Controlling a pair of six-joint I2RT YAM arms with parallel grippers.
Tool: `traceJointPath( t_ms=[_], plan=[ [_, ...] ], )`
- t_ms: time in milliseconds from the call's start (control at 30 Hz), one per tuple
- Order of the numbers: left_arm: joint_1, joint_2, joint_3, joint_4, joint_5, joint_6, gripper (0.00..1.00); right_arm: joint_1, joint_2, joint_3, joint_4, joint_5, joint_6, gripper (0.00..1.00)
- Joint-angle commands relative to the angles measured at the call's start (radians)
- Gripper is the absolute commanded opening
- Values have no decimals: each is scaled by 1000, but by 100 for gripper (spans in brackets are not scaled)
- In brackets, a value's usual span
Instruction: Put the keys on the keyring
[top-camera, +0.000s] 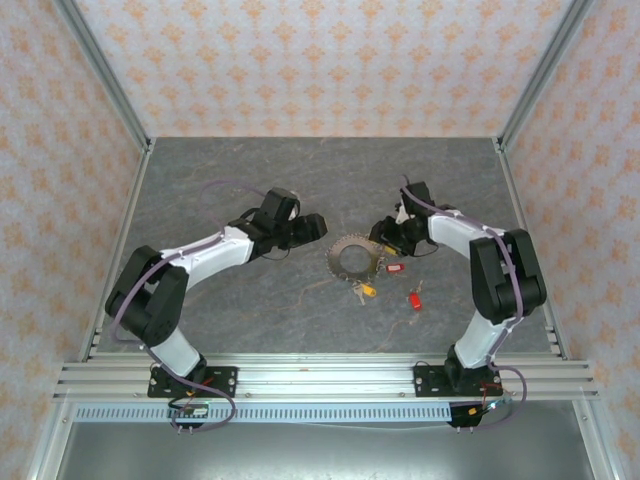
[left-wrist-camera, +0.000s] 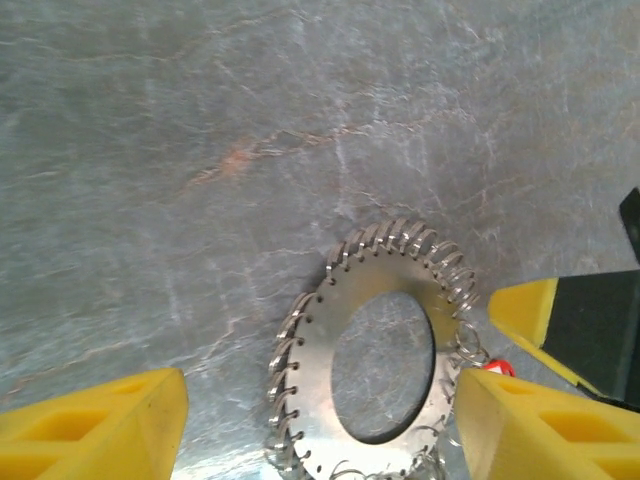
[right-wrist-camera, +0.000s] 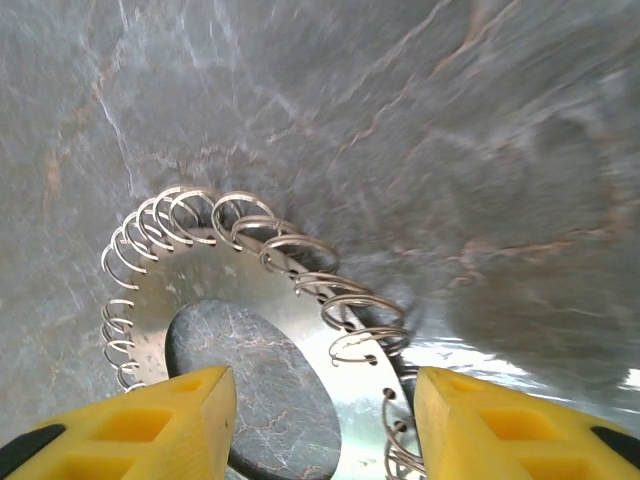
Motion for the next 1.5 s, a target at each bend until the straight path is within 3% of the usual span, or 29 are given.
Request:
traceJointPath(
  t_ms=[0,167,267,567,1033,1467],
  plan=[
    [-19,40,62,-25,38,23,67,-37,-57,-29,-31,44,-21,51],
    [-56,139,168,-48,102,59,55,-50,-58,-52,-18,2,-20,48],
    [-73,197,247,-130,84,84,41,-49,-53,-63,7,-26,-14,48],
    [-76,299,298,-135,110,75,26,-50,-11,-42,13,-80,-20,46],
    [-80,353,220,-127,92,46,13,-51,77,-65,90,-204,-10,45],
    [-78,397,170,-122,62,42,8,-94,89,-149,230,-334,-3,38]
  ],
)
